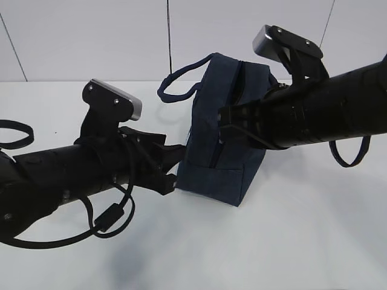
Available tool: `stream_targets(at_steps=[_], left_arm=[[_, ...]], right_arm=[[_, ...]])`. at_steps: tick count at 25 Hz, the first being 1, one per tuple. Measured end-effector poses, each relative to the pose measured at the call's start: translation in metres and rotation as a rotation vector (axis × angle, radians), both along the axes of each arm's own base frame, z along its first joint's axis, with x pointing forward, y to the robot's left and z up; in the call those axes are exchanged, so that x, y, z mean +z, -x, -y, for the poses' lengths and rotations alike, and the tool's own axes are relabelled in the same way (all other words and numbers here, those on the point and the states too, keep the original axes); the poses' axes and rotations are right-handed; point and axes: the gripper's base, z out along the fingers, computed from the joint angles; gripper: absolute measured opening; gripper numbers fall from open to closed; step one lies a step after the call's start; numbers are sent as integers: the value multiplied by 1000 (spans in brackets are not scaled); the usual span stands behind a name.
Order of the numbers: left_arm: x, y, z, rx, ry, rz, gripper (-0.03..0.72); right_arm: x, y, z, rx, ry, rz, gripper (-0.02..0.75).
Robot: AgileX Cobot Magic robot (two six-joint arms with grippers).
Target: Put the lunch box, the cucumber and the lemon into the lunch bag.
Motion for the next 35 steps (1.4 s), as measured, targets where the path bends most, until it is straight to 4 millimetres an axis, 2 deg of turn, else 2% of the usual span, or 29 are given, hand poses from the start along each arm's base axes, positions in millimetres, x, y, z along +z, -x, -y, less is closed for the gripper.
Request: stream_targets(at_steps=[3,7,17,21,24,30,35], left_arm=[[-4,-2,1,-19,10,30,373],[-10,0,6,-90,-10,60,382],[-13,-17,19,-92,4,78,380],[-17,-25,26,-90,6,79,352],[-17,-26,27,-90,7,80,291],[-17,-26,26,-85,4,74,22],[-17,-27,25,-66,14,71,-2]], right_arm=[[0,0,0,0,0,0,1],[0,0,0,0,0,0,1],[0,0,0,0,0,0,1],[0,0,0,2,0,-2,1],[0,0,0,2,0,-2,1],[6,3,1,3,-10,15,1],[10,4,3,2,-8,33,1]])
